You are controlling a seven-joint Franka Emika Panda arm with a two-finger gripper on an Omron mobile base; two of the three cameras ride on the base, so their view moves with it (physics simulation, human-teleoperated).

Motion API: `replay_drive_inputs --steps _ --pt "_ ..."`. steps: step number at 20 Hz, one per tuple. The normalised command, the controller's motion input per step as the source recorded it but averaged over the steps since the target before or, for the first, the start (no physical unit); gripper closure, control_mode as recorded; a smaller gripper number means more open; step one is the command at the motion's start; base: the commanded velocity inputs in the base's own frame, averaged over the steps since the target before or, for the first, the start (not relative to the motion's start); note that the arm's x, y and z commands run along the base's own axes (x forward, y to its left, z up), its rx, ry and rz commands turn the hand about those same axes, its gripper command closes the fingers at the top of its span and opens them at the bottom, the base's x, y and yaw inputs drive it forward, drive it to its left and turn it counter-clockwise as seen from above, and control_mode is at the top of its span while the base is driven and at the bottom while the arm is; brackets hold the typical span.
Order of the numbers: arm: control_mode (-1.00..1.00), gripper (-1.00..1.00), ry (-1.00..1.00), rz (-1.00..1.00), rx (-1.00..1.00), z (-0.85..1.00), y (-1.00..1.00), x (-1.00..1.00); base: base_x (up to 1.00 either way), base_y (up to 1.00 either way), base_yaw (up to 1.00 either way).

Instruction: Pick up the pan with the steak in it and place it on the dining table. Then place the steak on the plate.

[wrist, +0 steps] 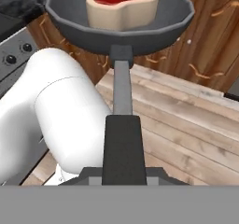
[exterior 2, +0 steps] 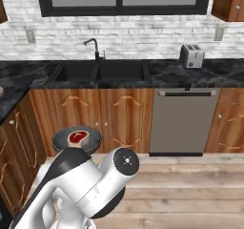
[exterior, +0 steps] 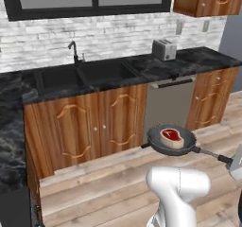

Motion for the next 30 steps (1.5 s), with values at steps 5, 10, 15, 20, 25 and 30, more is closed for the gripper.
replay_drive_inputs --steps 5,10,15,20,25,30 --pt "1.00 1.00 0.00 0.00 0.00 0.00 0.00 0.00 0.00 0.00 -0.50" --pt "1.00 1.00 0.00 0.00 0.00 0.00 0.00 0.00 0.00 0.00 -0.50" --pt "1.00 1.00 0.00 0.00 0.00 0.00 0.00 0.00 0.00 0.00 -0.50" --pt "1.00 1.00 0.00 0.00 0.00 0.00 0.00 0.00 0.00 0.00 -0.50" --pt "1.00 1.00 0.00 0.00 0.00 0.00 0.00 0.00 0.00 0.00 -0.50" --pt "1.00 1.00 0.00 0.00 0.00 0.00 0.00 0.00 0.00 0.00 -0.50"
